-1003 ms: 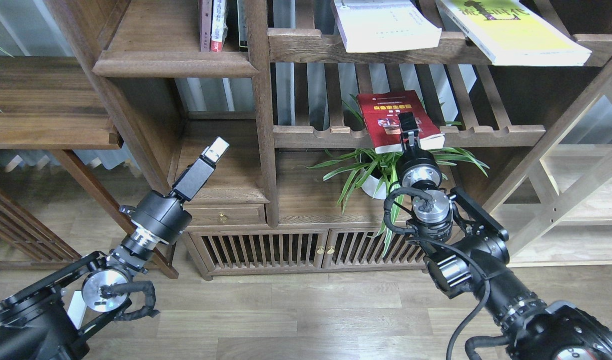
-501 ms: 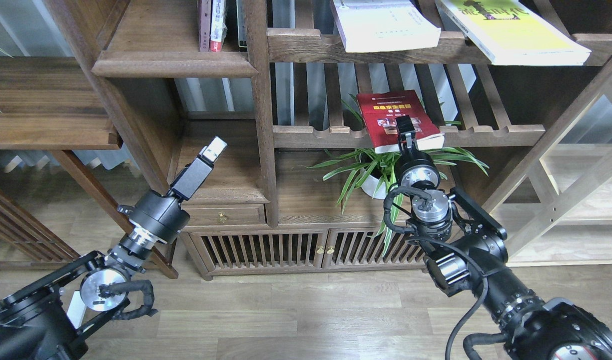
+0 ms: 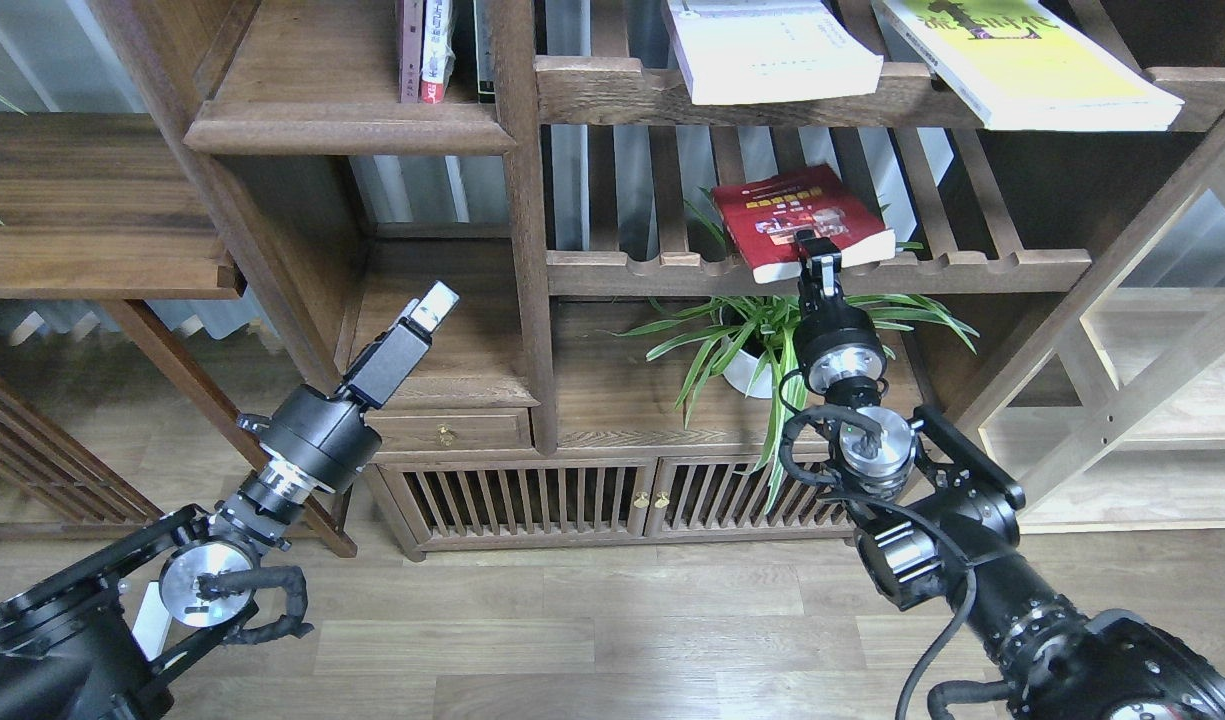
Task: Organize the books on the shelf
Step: 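Reach the right gripper to the red book's near edge and grasp it, then pull the red book off the shelf toward the left gripper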
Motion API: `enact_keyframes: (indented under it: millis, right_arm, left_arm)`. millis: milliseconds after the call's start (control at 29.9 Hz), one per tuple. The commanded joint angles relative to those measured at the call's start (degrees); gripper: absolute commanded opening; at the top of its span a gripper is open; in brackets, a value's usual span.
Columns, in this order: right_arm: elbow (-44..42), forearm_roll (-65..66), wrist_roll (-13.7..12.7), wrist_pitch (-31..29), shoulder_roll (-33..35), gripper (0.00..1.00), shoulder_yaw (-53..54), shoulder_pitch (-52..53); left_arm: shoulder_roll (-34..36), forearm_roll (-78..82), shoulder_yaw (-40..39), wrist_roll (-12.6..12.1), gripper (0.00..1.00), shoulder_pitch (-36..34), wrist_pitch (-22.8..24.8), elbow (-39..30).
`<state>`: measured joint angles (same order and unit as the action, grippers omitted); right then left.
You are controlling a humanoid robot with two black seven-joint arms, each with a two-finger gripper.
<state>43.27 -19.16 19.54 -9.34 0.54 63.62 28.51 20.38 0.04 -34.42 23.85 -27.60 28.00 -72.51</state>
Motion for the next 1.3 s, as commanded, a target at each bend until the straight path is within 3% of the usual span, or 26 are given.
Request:
enact_keyframes:
  millis: [0,267,602,1270]
  right_arm:
    - [-0.03,-0.09,-0.03,-4.1,0.16,0.02,0.02,-1.26]
    - [3.39,-0.61,-0.2,-10.61,0.78,0.0,0.46,-4.33]
    - [14.2,-0.79,-0.64,-17.29,0.78,0.0,-0.42,-12.33]
    - [26.51,-0.79,-1.78,-18.66,3.15,0.0,-8.68,-22.53]
  left_arm:
    - [-0.07,0.14,-0.47,0.06,0.99,-0.08,0.0,-0.09]
    - [-0.51,0.14,-0.56,0.06,0.99,-0.52,0.0,0.0]
    - [-1.39,-0.3,-0.64,0.06,0.99,-1.23,0.0,0.43]
    - [-6.32,-0.57,0.59,-0.03,0.99,-1.84,0.0,0.08]
